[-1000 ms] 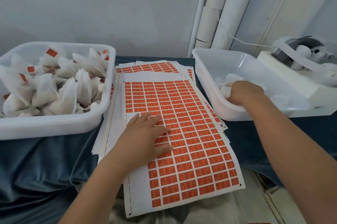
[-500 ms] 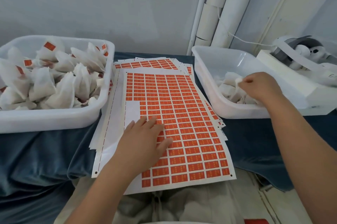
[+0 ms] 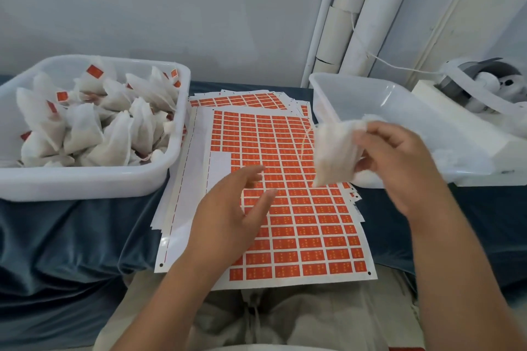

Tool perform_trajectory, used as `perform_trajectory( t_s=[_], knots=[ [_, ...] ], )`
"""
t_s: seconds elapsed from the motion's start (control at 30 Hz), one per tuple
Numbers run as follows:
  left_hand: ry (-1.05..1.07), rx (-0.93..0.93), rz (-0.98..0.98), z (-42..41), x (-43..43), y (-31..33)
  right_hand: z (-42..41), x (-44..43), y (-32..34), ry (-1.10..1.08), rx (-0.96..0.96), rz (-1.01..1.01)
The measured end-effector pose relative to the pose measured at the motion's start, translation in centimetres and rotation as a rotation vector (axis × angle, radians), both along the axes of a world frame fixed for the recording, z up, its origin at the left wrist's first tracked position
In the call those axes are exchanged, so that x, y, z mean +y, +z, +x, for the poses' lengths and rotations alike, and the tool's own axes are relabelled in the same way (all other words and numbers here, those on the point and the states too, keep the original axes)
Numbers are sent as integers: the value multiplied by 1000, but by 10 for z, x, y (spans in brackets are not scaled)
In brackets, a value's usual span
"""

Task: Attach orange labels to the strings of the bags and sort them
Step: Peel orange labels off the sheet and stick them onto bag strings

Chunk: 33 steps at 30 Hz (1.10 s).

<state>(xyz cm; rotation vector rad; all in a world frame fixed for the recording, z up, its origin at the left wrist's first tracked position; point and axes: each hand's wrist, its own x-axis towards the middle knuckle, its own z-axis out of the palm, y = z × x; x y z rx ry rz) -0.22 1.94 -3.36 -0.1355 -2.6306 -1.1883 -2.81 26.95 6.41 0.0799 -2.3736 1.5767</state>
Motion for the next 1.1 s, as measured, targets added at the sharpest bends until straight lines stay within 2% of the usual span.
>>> perform_trajectory(
  t_s=[0.07,0.17,0.27,0.33,0.43,0.6,0.67,0.8,0.93,1.1],
  knots=[
    [-26,123,155,14,5,18,13,-17,-13,46,-63,-39],
    [-88,256,235,34,15,34,24,-40,-25,23,-37,-46],
    [-141,104,198,41,20,34,28,-56,-31,0,28,-45],
    [-247,9,214,41,23,33,31,-65,-33,50,71,-8],
    [-394,-109,495,37,26,31,37,-76,-39,171,88,74],
    [-232,-243,789,28,23,28,37,-84,-48,331,-39,232],
    [-194,-277,782,25,18,28,38,-85,-49,314,-23,205],
    [-46,-288,701,24,14,30,35,-84,-47,77,95,61],
    [-61,-274,650,23,14,32,29,-82,-47,177,3,254],
    [-72,-282,626,20,8,32,28,-74,-46,184,-8,315]
  ],
)
